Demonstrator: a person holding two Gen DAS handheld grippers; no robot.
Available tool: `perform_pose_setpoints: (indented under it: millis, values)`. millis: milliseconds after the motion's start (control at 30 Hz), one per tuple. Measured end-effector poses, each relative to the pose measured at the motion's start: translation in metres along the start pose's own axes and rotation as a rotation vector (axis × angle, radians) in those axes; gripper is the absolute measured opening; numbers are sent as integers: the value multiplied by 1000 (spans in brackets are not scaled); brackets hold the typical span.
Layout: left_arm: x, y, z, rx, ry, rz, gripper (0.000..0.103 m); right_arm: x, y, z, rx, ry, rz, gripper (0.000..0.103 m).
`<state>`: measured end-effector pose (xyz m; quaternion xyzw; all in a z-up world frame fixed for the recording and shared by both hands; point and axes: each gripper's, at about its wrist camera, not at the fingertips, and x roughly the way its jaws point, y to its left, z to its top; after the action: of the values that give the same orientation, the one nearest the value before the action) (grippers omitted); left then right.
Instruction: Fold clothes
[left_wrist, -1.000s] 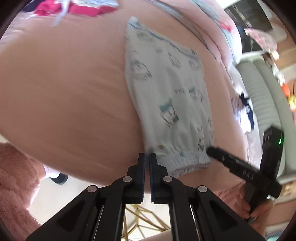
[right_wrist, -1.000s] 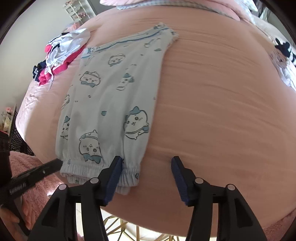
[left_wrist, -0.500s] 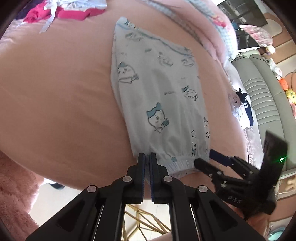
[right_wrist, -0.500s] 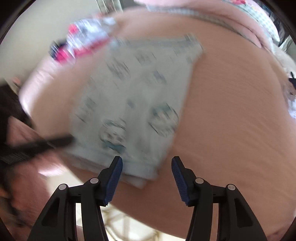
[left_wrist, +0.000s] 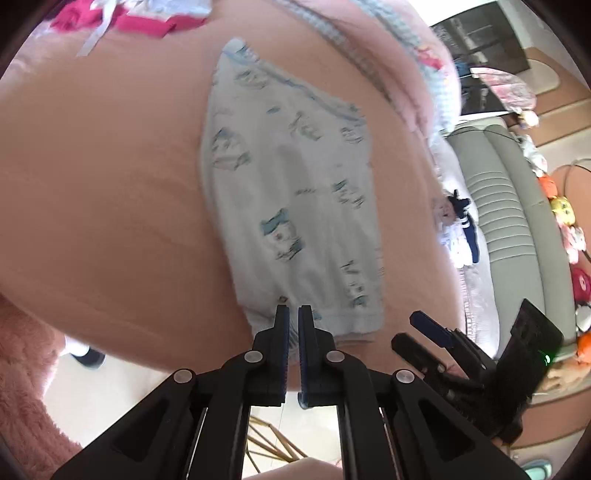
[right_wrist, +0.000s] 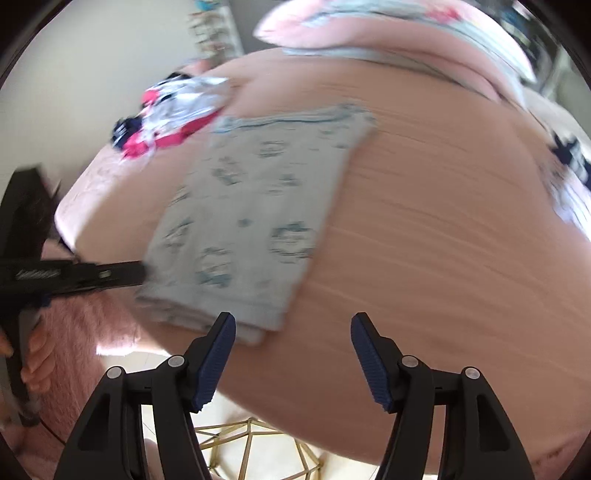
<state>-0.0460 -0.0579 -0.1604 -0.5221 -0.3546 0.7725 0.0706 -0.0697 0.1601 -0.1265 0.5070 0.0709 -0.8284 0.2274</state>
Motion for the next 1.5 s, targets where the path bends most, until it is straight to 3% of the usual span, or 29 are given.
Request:
perform_pose_setpoints:
  millis: [133, 300, 400, 533, 567, 600, 667, 733, 767, 800, 867, 933, 1067, 1167, 1267, 1333, 1400, 1433, 1467, 1500]
  values:
    - [-4, 9, -3, -54, -5, -70, 4, 19, 24, -4, -111, 45, -68, 64]
    - [-3, 13, -4, -60, -4, -49, 4, 30, 20, -9, -117, 84, -54, 64]
    - [-2, 19, -2, -99, -12, -48, 4, 29, 13, -7, -74, 62, -40, 64]
    - [-15, 23, -2, -113, -81, 20, 7, 27, 2, -2, -7, 52, 18, 64]
    - [-15, 23, -2, -115, -91, 30, 16, 29, 1, -2, -6, 55, 19, 64]
    - [-14, 25, -2, -118, -89, 22, 32, 30, 0, -2, -4, 55, 19, 64]
    - [-7, 26, -3, -132, -54, -29, 48, 36, 3, 2, 6, 27, 12, 64]
    - [0, 23, -6, -110, -21, -51, 47, 35, 1, 4, 40, -8, 10, 64]
    - [1, 18, -7, -79, -22, -31, 42, 35, 0, 5, 56, -25, 10, 62]
    - [1, 13, -8, -42, -23, -13, 17, 35, -1, 7, 63, -39, 12, 58]
    - [-1, 4, -11, 12, -37, 11, 15, 34, -2, 8, 77, -66, 17, 43]
    - [-6, -4, -12, 45, -58, 7, 15, 32, 0, 6, 65, -74, 5, 35]
    - [-13, -11, -15, 57, -77, -15, 14, 16, 9, 5, 24, -124, -20, 27]
    - [0, -4, -17, 14, -10, -19, 15, 8, 4, 2, 40, -113, -7, 27]
    - [11, 17, -17, -109, 57, -26, 22, 21, -9, -5, 80, 6, 44, 27]
    - [4, 25, -16, -175, 51, -72, 33, 23, -21, -10, 127, 44, 99, 28]
    - [-5, 27, -15, -182, 10, -86, 52, 13, -32, -7, 173, 27, 159, 29]
    - [-8, 29, -15, -190, -8, -96, 54, 7, -41, -5, 218, -6, 194, 36]
    - [-6, 31, -13, -207, -5, -106, 55, 2, -50, -3, 262, -37, 227, 52]
    - [-4, 32, -12, -224, -2, -117, 55, 5, -57, 0, 307, -48, 249, 60]
